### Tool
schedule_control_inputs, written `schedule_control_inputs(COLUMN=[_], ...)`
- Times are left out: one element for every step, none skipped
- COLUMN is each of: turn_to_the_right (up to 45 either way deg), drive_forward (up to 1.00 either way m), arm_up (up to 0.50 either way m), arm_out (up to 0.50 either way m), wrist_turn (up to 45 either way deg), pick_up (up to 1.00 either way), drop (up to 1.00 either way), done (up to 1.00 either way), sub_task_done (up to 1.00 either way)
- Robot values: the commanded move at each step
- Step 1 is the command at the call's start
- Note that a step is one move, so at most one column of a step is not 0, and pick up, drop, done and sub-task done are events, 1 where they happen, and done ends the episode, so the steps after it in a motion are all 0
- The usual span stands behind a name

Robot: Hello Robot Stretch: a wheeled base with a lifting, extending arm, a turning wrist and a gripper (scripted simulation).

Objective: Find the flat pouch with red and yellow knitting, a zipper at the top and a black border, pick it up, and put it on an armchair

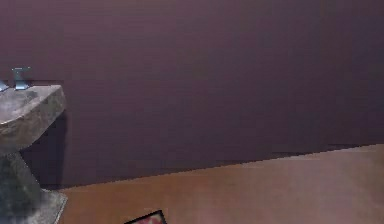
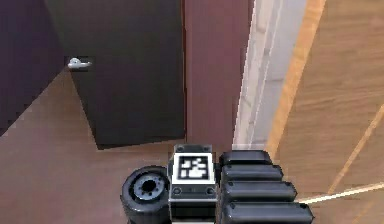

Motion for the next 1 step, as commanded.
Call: schedule_control_inputs(turn_to_the_right=[36.0], drive_forward=[0.00], arm_up=[0.00], arm_out=[0.00], wrist_turn=[0.0], pick_up=[0.00], drop=[0.00], done=[0.00], sub_task_done=[0.00])
